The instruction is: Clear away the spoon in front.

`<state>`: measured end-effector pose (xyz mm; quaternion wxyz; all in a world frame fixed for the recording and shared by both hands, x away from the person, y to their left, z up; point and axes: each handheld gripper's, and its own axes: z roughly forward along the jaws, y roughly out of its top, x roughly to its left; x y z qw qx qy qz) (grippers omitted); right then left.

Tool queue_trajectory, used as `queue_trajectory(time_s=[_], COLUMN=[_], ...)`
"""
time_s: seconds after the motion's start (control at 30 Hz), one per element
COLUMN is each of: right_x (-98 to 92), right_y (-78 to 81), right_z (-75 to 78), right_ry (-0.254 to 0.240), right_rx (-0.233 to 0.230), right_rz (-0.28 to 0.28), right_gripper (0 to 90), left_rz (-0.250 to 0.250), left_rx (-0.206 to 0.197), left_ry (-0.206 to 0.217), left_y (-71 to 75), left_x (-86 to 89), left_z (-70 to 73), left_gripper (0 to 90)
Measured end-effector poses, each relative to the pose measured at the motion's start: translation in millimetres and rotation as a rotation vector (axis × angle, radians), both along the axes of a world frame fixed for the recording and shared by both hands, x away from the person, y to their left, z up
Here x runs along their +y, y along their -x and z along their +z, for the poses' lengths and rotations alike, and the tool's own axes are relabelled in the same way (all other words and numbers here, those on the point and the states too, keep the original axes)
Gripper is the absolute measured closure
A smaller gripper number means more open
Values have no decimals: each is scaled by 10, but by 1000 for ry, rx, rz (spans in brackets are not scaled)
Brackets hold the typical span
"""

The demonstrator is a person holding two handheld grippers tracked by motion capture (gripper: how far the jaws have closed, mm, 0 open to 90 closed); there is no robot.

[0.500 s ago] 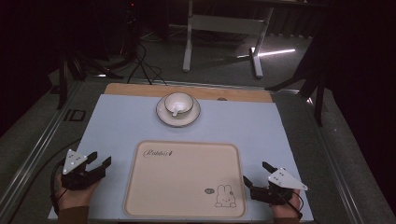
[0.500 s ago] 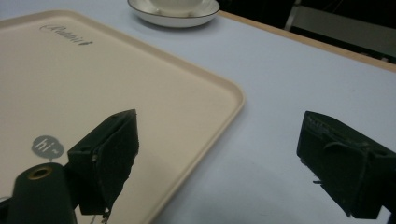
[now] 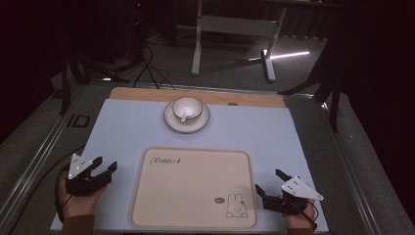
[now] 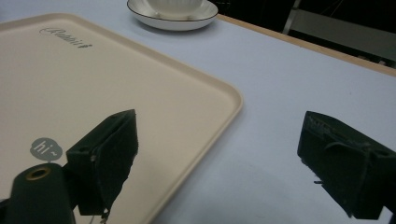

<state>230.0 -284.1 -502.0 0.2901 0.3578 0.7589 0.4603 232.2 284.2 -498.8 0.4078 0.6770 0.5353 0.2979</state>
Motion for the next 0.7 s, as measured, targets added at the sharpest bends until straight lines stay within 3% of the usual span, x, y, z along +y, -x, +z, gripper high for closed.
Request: queue_trajectory(time_s=[0.23,0.7], right_x=[8,29], right_y=[-8,2], right_z=[-10,0], right_ry=[-4,-2], right_rx=[-8,-35], right_rz=[1,9], right_gripper=[120,121], left_rz=[-13,-86], left_rx=[-22,-45], left_ry=[-10,-17], left_y=[-14,-218], left_x=[-72,-302], left_z=[115,329], left_gripper=[440,434])
